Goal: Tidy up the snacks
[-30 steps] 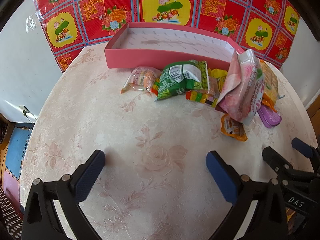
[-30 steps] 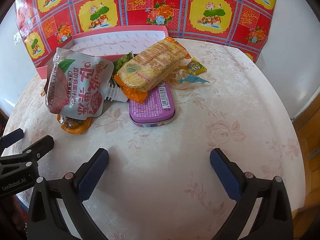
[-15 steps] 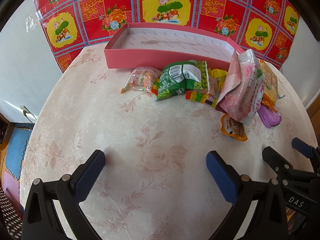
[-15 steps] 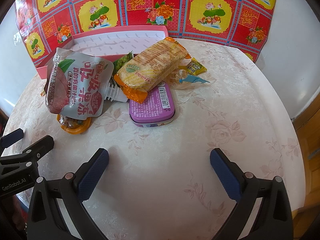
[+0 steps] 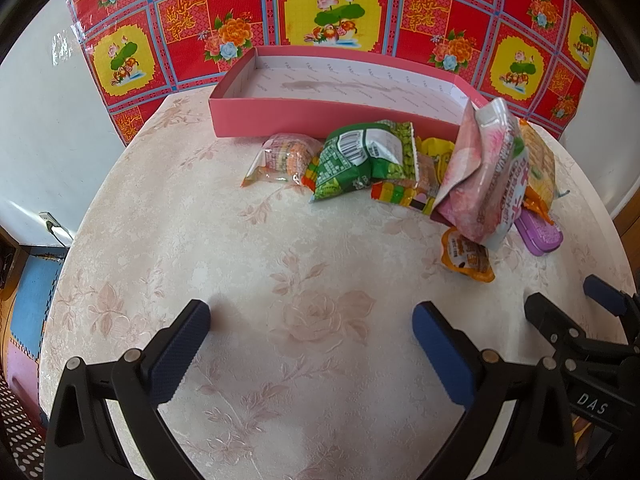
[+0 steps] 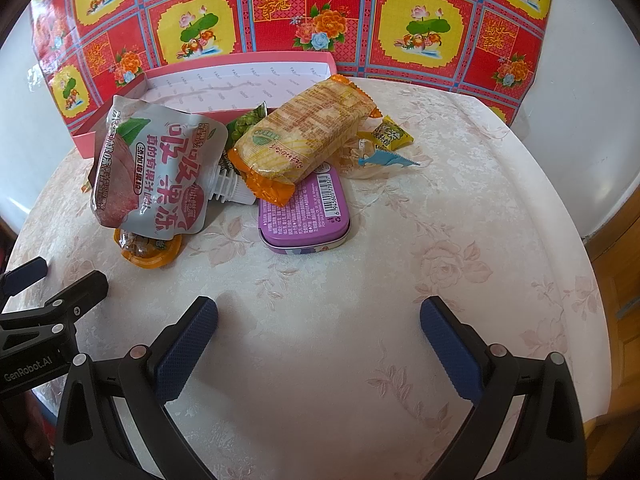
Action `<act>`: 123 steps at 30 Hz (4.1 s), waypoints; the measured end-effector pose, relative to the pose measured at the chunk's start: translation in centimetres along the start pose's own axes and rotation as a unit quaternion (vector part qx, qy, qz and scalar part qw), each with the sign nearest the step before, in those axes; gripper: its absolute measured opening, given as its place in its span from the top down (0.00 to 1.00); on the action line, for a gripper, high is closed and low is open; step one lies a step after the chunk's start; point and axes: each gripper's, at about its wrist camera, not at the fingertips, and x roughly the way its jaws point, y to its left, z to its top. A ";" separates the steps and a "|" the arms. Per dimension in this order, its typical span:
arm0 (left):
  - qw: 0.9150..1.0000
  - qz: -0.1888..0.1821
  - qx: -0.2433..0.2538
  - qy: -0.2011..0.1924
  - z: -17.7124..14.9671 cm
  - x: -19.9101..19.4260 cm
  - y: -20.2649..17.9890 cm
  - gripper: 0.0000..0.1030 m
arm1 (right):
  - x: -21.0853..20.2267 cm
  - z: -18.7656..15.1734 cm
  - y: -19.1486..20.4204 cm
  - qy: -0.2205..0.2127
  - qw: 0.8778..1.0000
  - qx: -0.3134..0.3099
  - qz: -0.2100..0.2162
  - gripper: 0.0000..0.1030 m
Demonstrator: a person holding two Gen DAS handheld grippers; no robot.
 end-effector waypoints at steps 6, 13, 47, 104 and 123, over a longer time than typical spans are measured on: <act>1.000 0.000 0.000 0.000 0.0 0.0 0.0 0.00 | 0.0 0.0 0.0 0.000 1.000 0.000 0.000 0.00; 1.000 0.000 0.000 -0.001 0.0 -0.1 0.0 0.00 | 0.0 0.0 0.0 -0.001 1.000 0.000 0.000 0.00; 1.000 -0.011 0.001 -0.004 0.7 -0.4 0.1 0.09 | -0.5 0.3 -1.3 -0.008 1.000 0.005 0.028 0.12; 0.998 0.010 -0.049 -0.039 8.3 4.3 3.5 0.40 | 1.5 4.4 -1.1 -0.026 0.998 -0.025 0.055 0.26; 0.998 0.000 -0.032 -0.045 8.0 4.0 3.3 0.59 | 0.7 4.6 -1.1 -0.022 0.998 -0.026 0.049 0.50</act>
